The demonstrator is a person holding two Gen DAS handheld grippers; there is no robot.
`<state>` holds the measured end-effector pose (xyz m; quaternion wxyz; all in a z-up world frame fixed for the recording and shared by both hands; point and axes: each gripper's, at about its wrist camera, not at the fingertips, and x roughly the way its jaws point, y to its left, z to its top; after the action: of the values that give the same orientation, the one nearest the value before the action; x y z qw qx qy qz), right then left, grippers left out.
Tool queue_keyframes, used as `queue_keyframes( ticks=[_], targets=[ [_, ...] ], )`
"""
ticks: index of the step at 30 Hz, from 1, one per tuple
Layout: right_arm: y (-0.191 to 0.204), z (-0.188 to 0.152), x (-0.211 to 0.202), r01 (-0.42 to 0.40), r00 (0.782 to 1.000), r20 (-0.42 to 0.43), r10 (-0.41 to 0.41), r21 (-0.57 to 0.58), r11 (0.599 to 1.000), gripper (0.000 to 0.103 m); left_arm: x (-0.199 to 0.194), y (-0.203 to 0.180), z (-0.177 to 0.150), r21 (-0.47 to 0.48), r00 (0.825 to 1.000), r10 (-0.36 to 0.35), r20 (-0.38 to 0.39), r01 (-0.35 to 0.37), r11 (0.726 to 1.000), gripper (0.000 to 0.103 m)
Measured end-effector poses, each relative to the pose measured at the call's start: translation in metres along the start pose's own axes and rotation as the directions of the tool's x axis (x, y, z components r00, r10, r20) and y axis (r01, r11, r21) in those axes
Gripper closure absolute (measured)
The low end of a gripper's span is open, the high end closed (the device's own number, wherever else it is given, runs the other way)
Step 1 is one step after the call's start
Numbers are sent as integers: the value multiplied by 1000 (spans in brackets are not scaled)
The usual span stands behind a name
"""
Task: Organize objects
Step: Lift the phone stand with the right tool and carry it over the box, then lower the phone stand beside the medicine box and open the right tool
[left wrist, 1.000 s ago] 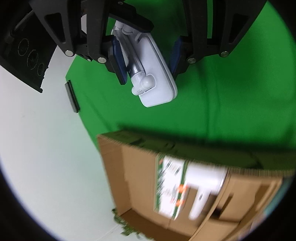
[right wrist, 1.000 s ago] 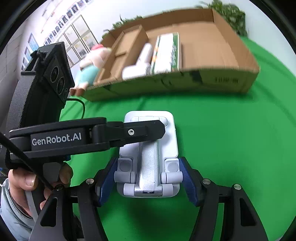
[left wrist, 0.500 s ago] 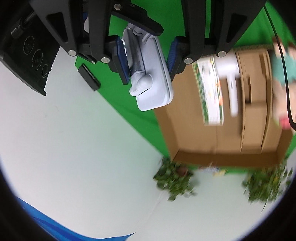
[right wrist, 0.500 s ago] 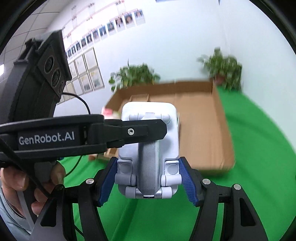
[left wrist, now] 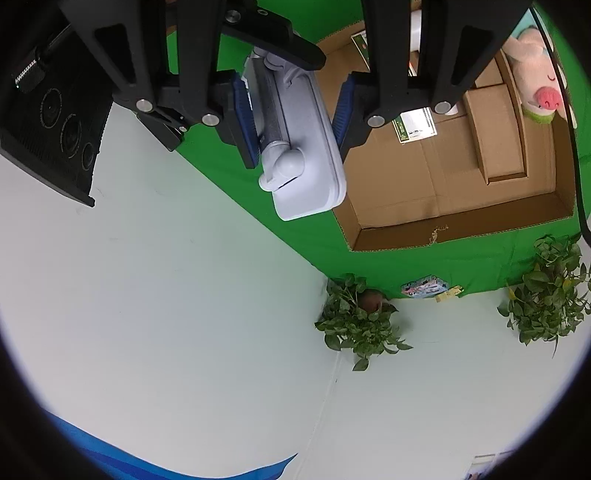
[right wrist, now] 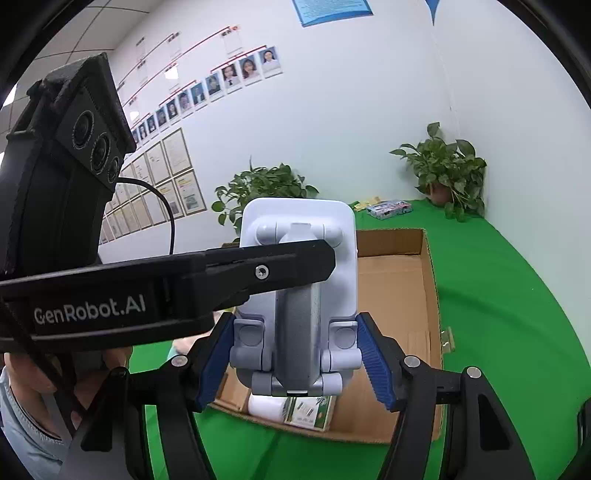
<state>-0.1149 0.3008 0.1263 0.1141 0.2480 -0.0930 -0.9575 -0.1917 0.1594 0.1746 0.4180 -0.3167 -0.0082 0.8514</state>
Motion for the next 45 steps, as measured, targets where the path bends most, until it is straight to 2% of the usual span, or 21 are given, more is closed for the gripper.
queue_keyframes(
  ticks=[5, 13, 16, 25, 32, 39, 42, 45],
  targets=[
    [-24, 14, 37, 2, 999, -47, 0, 32, 999, 41, 28, 17, 0, -15, 999, 0, -51, 0, 1000, 66],
    [-48, -11, 92, -10, 990, -143, 20, 76, 997, 41, 67, 43, -22, -73, 992, 2, -127, -11, 997, 66],
    [-58, -29, 111, -8, 982, -187, 29, 108, 994, 41, 90, 54, -37, -100, 984, 0, -178, -18, 995, 66],
    [-99, -86, 167, -23, 935, -339, 104, 233, 972, 41, 154, 81, -89, -184, 938, 1, -348, -70, 980, 66],
    [-117, -113, 195, -6, 898, -421, 126, 273, 962, 41, 180, 89, -111, -205, 908, -4, -419, -90, 975, 65],
    [-115, -115, 202, 2, 890, -441, 120, 266, 964, 40, 174, 85, -112, -165, 905, 50, -423, -131, 978, 62],
    [-115, -116, 206, 32, 883, -461, 91, 251, 967, 40, 163, 86, -109, -162, 912, 87, -400, -163, 973, 64],
    [-116, -117, 210, 56, 873, -482, 71, 245, 968, 40, 149, 90, -107, -175, 923, 94, -374, -169, 970, 64]
  ],
)
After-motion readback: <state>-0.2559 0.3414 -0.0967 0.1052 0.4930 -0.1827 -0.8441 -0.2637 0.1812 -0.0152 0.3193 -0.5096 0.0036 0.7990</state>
